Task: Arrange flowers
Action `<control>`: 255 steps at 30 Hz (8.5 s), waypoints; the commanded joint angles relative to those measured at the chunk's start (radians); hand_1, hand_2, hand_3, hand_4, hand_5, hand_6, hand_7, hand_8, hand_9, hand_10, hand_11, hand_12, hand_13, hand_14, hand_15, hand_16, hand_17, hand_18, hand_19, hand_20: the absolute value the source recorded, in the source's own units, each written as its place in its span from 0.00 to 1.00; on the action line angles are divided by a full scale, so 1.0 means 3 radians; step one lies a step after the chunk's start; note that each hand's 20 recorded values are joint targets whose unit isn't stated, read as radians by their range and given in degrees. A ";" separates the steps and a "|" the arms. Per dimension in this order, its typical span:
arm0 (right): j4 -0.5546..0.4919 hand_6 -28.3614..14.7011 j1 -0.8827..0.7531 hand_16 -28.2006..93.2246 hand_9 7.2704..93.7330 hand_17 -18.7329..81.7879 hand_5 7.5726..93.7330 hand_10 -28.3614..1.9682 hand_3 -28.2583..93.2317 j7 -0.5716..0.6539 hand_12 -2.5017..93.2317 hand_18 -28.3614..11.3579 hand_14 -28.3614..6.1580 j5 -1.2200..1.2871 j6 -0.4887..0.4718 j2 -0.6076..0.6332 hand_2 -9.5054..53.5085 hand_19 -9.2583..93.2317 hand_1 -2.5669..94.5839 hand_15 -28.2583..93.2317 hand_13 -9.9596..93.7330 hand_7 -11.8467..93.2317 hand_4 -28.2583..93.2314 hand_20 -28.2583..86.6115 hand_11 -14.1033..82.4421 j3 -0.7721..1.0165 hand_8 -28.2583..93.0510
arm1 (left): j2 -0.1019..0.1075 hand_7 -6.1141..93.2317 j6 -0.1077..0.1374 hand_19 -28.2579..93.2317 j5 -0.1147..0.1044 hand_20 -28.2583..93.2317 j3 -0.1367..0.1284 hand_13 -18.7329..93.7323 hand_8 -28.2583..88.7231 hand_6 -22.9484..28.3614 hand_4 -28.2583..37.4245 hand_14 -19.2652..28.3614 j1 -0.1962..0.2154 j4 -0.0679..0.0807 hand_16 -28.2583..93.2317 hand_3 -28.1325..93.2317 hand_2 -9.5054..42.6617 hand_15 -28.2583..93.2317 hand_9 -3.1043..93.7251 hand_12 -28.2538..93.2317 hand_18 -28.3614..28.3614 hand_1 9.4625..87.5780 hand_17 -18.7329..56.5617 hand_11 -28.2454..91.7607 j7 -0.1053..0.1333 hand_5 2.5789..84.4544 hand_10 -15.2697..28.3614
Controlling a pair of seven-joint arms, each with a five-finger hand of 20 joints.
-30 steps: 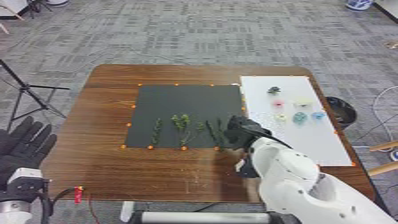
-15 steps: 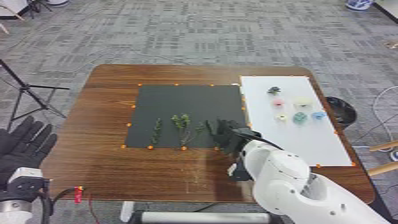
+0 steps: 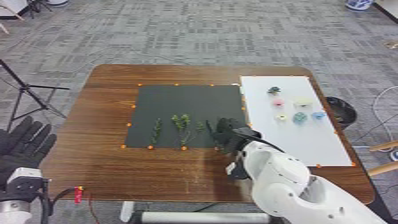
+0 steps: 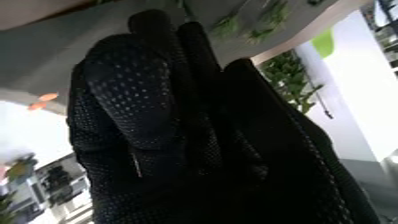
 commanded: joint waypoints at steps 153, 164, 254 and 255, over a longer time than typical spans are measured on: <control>0.1937 0.67 0.2557 0.50 0.63 0.49 0.58 0.65 0.84 -0.1882 0.19 0.27 0.64 -0.0116 0.0124 -0.1523 0.09 0.77 0.54 0.80 0.77 0.34 0.01 0.54 0.29 -0.2131 0.19 | 0.0229 0.16 0.0227 0.54 -0.0082 0.30 0.0231 0.39 0.17 0.65 0.00 0.70 -0.0280 0.0110 0.18 0.78 0.54 0.44 0.37 0.30 0.76 0.22 0.17 0.42 0.0167 0.48 0.71; 0.1942 0.64 0.2435 0.52 0.46 0.44 0.45 0.66 0.86 -0.1868 0.14 0.30 0.57 -0.0205 -0.0714 -0.1635 0.41 0.74 0.46 0.92 0.72 0.27 0.05 0.55 0.25 -0.1870 0.13 | 0.0267 0.16 0.0192 0.54 -0.0077 0.30 0.0281 0.39 0.17 0.65 0.00 0.71 -0.0355 0.0138 0.18 0.78 0.53 0.44 0.37 0.30 0.76 0.22 0.17 0.42 0.0152 0.48 0.71; 0.0810 0.57 0.1237 0.47 0.50 0.46 0.49 0.52 0.84 -0.1081 0.14 0.16 0.41 -0.0187 0.0128 -0.0242 0.23 0.79 0.36 0.87 0.70 0.23 0.05 0.52 0.28 -0.0188 0.14 | 0.0441 0.12 0.0161 0.53 -0.0006 0.30 0.0815 0.37 0.17 0.58 0.00 0.65 -0.1069 0.0427 0.18 0.77 0.54 0.39 0.36 0.29 0.75 0.21 0.17 0.39 -0.0197 0.39 0.67; 0.0789 0.57 0.1182 0.47 0.50 0.46 0.49 0.52 0.84 -0.1052 0.14 0.16 0.41 -0.0221 0.0092 -0.0206 0.23 0.79 0.36 0.87 0.70 0.23 0.05 0.52 0.28 -0.0093 0.15 | 0.0456 0.12 0.0140 0.53 -0.0004 0.30 0.0800 0.36 0.17 0.58 0.00 0.64 -0.1057 0.0413 0.18 0.77 0.54 0.39 0.35 0.28 0.74 0.21 0.18 0.39 -0.0202 0.40 0.67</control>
